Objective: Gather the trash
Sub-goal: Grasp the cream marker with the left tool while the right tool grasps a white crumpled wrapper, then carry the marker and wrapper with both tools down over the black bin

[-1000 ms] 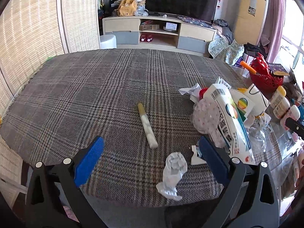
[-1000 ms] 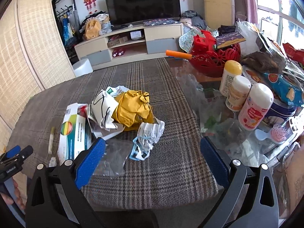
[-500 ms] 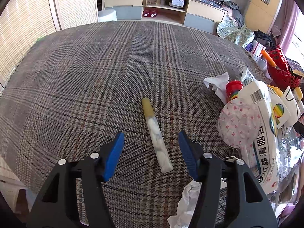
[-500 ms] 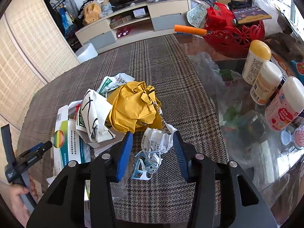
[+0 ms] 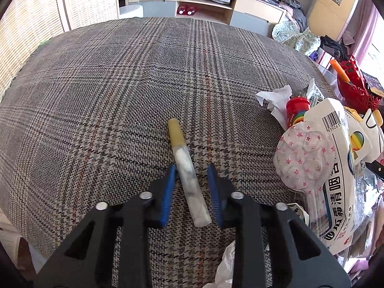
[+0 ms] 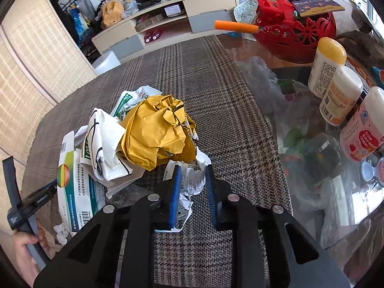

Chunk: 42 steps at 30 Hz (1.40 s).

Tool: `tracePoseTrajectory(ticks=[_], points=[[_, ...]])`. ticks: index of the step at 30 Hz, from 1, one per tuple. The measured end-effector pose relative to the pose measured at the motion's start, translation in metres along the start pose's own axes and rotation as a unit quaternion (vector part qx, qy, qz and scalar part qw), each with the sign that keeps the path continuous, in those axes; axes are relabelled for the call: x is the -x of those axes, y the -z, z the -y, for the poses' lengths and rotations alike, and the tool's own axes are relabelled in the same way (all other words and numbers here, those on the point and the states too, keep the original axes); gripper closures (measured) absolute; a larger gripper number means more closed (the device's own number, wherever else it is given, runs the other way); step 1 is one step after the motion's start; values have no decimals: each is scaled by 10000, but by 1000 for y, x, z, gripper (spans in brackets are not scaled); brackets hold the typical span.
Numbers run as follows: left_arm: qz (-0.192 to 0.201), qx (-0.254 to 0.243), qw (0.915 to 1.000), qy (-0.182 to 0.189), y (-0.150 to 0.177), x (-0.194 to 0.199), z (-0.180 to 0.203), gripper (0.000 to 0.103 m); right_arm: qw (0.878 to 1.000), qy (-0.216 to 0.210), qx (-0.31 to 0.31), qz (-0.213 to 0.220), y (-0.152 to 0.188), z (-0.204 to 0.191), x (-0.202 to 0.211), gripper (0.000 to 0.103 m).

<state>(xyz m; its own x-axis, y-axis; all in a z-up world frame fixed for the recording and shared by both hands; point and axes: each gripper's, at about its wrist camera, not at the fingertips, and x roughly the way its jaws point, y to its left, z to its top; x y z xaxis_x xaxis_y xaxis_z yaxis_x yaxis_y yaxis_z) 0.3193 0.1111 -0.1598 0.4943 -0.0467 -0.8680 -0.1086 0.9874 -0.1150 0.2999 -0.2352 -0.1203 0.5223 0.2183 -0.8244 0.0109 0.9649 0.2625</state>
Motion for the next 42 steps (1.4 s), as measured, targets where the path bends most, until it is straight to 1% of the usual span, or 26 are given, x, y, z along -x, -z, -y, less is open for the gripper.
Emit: tracePoseTrajectory(ticks=[1, 3, 5, 9, 12, 16, 21, 25, 26, 28, 33, 35, 37, 39, 42], points=[[-5, 0, 10000, 5, 1, 0, 0, 87, 10000, -10, -6, -8, 0, 1, -1, 89], [13, -3, 10000, 4, 2, 0, 0, 88, 10000, -21, -26, 49, 0, 3, 1, 91], [35, 10, 10000, 27, 2, 0, 1, 91, 9999, -24, -47, 150, -2, 5, 6, 92], [90, -28, 10000, 19, 0, 3, 7, 91, 9993, 12, -79, 374, -8, 11, 23, 93], [232, -83, 9997, -11, -3, 16, 13, 92, 9986, 42, -93, 518, -14, 15, 37, 93], [523, -108, 9986, 17, -8, 46, 21, 92, 9971, 33, -83, 757, -19, 16, 61, 94], [932, -204, 9951, 249, -1, 107, 37, 91, 9947, -50, 122, 1018, -10, 4, 104, 94], [1260, -296, 9910, 351, 23, 161, 56, 91, 9919, -203, 325, 1214, 13, -13, 145, 94], [1299, -316, 9903, 373, 27, 170, 60, 91, 9913, -208, 375, 1248, 20, -17, 153, 94], [1384, -353, 9887, 454, 45, 193, 69, 91, 9900, -262, 462, 1307, 37, -24, 171, 94], [1567, -474, 9844, 640, 91, 232, 86, 91, 9877, -444, 531, 1404, 83, -28, 202, 94], [1550, -589, 9834, 736, 111, 238, 90, 91, 9873, -482, 565, 1405, 102, -28, 209, 94], [1441, -646, 9838, 844, 132, 236, 94, 91, 9876, -498, 613, 1354, 120, -28, 209, 94], [1311, -666, 9851, 895, 152, 228, 96, 91, 9879, -547, 680, 1285, 141, -28, 204, 94], [1106, -604, 9865, 1046, 181, 213, 98, 91, 9904, -580, 704, 1035, 168, -25, 186, 93]])
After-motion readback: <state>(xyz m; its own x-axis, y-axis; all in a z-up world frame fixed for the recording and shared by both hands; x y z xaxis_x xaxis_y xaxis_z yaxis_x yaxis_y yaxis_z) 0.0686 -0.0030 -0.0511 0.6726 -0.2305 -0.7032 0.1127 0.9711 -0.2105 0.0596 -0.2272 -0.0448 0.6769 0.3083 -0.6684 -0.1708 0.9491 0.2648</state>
